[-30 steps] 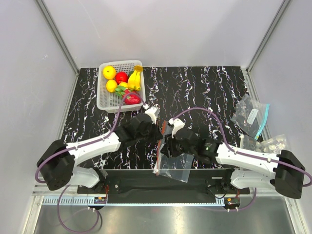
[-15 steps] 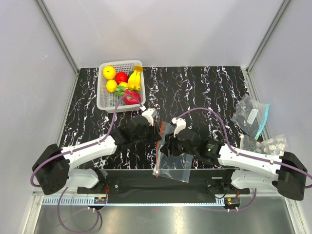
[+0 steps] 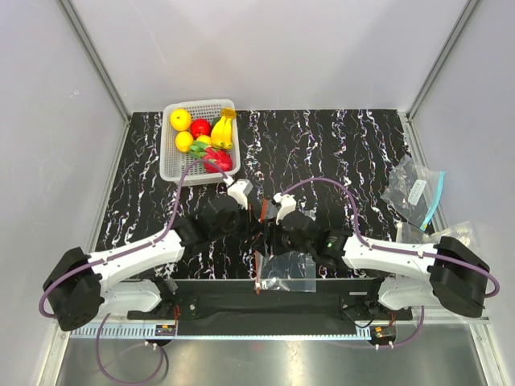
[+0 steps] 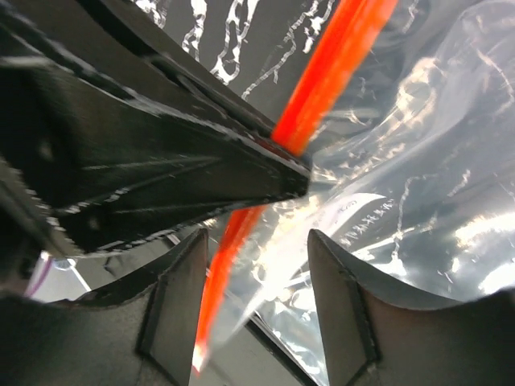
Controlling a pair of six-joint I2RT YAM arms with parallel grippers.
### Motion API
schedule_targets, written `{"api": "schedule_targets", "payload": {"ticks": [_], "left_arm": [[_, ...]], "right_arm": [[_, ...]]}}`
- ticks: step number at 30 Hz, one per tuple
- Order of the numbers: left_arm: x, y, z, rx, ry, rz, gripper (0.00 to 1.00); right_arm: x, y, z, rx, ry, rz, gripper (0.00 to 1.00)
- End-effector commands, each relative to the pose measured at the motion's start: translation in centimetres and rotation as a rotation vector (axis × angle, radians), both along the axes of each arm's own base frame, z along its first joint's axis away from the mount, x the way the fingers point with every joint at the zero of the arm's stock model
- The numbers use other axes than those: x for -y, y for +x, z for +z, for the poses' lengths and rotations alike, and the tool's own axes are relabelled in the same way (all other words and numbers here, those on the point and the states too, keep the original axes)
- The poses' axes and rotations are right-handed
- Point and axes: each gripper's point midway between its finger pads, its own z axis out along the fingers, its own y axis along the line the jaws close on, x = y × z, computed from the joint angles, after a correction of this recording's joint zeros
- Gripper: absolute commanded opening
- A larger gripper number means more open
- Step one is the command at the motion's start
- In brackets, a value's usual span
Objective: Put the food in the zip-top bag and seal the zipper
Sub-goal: Pick up the zipper food storage bag at the center of the board.
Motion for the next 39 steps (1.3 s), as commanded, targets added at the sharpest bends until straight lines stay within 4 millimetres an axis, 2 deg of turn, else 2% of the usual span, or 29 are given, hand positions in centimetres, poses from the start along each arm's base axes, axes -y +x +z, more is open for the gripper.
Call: {"api": "schedule_targets", "payload": {"ticks": [1, 7, 12, 15, 18, 19, 24, 25, 26, 28, 29, 30, 31, 34, 35, 36, 38, 39], "left_arm": [[0.2, 0.5, 1.8, 0.051, -0.052, 0.023, 0.00], [0.1, 0.5, 1.9, 0.052, -0.055, 0.025, 0.00], [0.3, 0.6, 2.2, 0.057, -0.059, 0.023, 0.00], [0.4, 0.6, 2.3, 0.059, -0.063, 0.021, 0.00], [0.6, 0.9, 2.6, 0.061, -0.060, 0.023, 0.00], [0.8, 0.9, 2.6, 0.060, -0.057, 0.019, 0.00], [1.0, 1.6, 2.8, 0.073, -0.046, 0.040, 0.00], [1.1, 1.6, 2.9, 0.075, -0.049, 0.037, 0.00], [1.2, 1.6, 3.0, 0.074, -0.049, 0.035, 0.00], [1.3, 1.6, 3.0, 0.077, -0.051, 0.033, 0.00], [1.3, 1.6, 3.1, 0.083, -0.052, 0.031, 0.00], [1.1, 1.6, 3.2, 0.088, -0.052, 0.034, 0.01], [1.1, 1.5, 3.5, 0.097, -0.057, 0.032, 0.14], [0.3, 1.6, 4.8, 0.147, -0.069, 0.045, 0.39], [-0.1, 1.8, 5.5, 0.171, -0.070, 0.047, 0.54], [-0.5, 1.6, 6.7, 0.200, -0.091, 0.046, 0.61], [-1.1, 1.5, 7.7, 0.241, -0.087, 0.031, 0.73], [-1.5, 1.2, 9.0, 0.273, -0.108, 0.021, 0.75]], "right_arm": [[-1.2, 0.2, 1.7, 0.031, 0.075, 0.008, 0.59], [-1.1, 0.0, 1.5, 0.022, 0.076, 0.010, 0.62], [-0.8, 0.2, 0.7, 0.001, 0.028, -0.013, 0.50], [-0.8, 0.4, 0.7, -0.005, 0.026, -0.025, 0.47], [-1.0, 0.2, 1.0, -0.012, 0.030, -0.026, 0.50], [-0.9, 0.3, 1.1, -0.011, 0.022, -0.039, 0.55], [-0.4, 0.3, -0.1, -0.021, -0.083, -0.076, 0.56], [-0.5, 0.4, -0.2, -0.020, -0.090, -0.083, 0.54], [-0.5, 0.4, -0.3, -0.020, -0.095, -0.088, 0.45], [-0.4, 0.4, -0.5, -0.026, -0.098, -0.101, 0.33], [-0.2, 0.8, -0.4, -0.019, -0.096, -0.123, 0.23], [0.0, 0.8, -0.3, -0.021, -0.088, -0.138, 0.19], [0.2, 0.9, -0.2, -0.020, -0.088, -0.149, 0.16], [1.1, 1.4, 0.3, -0.007, -0.090, -0.208, 0.05], [1.4, 1.6, 0.5, -0.006, -0.093, -0.221, 0.04], [1.9, 1.4, 0.3, -0.015, -0.110, -0.235, 0.01], [2.6, 2.1, 1.0, -0.006, -0.117, -0.289, 0.00], [3.2, 2.0, 1.0, -0.018, -0.130, -0.313, 0.00]]}}
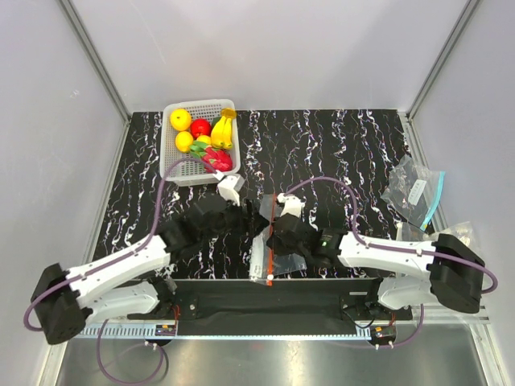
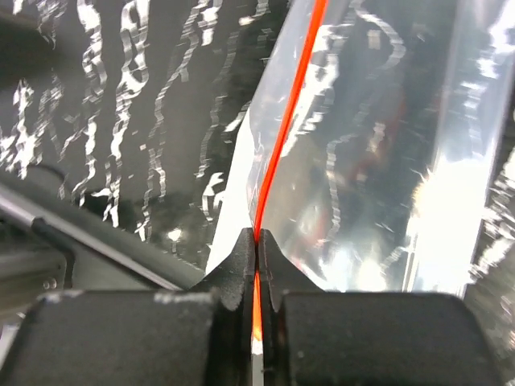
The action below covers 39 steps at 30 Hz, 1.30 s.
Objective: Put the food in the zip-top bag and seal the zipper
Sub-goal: Pick up the zipper food storage bag at the center of the board.
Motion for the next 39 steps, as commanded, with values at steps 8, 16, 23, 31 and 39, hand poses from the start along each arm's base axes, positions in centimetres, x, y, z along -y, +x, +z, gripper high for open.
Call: {"api": "schedule_targets", "payload": {"ticks": [8, 16, 23, 31, 39], "left_arm": [[-3.1, -1.5, 6.9, 0.314, -0.110, -0.059, 0.86], [-3.4, -1.5, 7.7, 0.485, -0.125, -0.099, 0.87], [-2.8, -4.2, 8.9, 0.836, -0.144, -0.308, 0.83], [-2.5, -4.1, 9.5, 1.095, -0.054, -0.356, 0.83], [-0.5, -3.9, 8.4, 1.189, 0.054, -0.452, 0.82]], "right_arm": [[4.9, 4.0, 8.0, 0.053, 0.129, -0.462, 0.00], [9.2, 7.3, 13.5, -0.079, 0.171, -0.794, 0.00], [9.2, 8.5, 17.1, -0.134, 0.286, -0.836, 0.00], [8.6, 7.5, 19.7, -0.176, 0.389, -0.795, 0.00], [8.6, 7.3, 20.5, -0.179, 0.428, -0.799, 0.00]]}}
